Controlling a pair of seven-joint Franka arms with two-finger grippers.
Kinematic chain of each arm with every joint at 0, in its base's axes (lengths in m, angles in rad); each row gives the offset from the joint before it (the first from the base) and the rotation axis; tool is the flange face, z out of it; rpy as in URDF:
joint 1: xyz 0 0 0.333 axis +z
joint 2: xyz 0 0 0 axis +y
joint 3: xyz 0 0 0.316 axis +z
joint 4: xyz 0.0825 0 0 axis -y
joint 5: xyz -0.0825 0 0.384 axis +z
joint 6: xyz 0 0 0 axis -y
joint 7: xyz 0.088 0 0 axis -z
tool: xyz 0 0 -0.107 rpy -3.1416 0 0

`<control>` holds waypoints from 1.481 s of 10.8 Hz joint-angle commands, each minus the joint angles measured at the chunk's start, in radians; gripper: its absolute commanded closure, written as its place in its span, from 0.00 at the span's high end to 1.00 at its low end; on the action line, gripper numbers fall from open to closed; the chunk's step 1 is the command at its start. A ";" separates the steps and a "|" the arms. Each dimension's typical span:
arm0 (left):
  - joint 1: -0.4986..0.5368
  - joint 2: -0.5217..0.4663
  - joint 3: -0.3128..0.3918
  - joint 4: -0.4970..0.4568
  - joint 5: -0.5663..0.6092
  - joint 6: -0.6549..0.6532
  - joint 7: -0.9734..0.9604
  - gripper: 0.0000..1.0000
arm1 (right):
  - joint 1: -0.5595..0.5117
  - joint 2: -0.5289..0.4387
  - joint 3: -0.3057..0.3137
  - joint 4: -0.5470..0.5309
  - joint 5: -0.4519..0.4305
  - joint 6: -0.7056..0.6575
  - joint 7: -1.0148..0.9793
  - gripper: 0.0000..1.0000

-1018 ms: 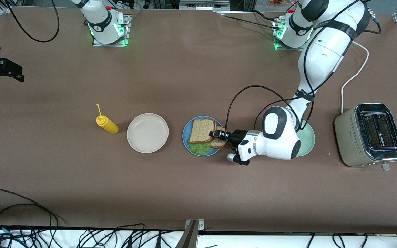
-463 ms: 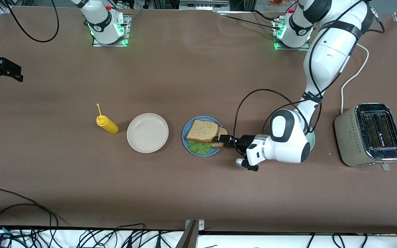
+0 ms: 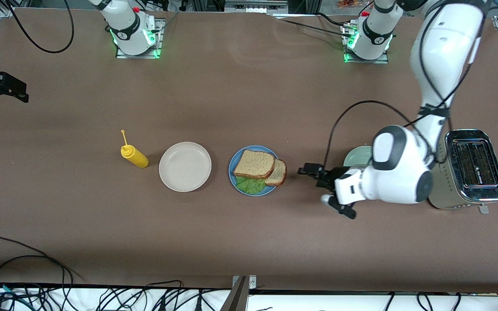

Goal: Make sandwich in blue plate with both arms

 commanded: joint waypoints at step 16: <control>-0.051 -0.756 0.191 -0.402 0.466 -0.204 -0.180 1.00 | 0.001 0.010 -0.071 0.018 0.125 -0.037 -0.005 1.00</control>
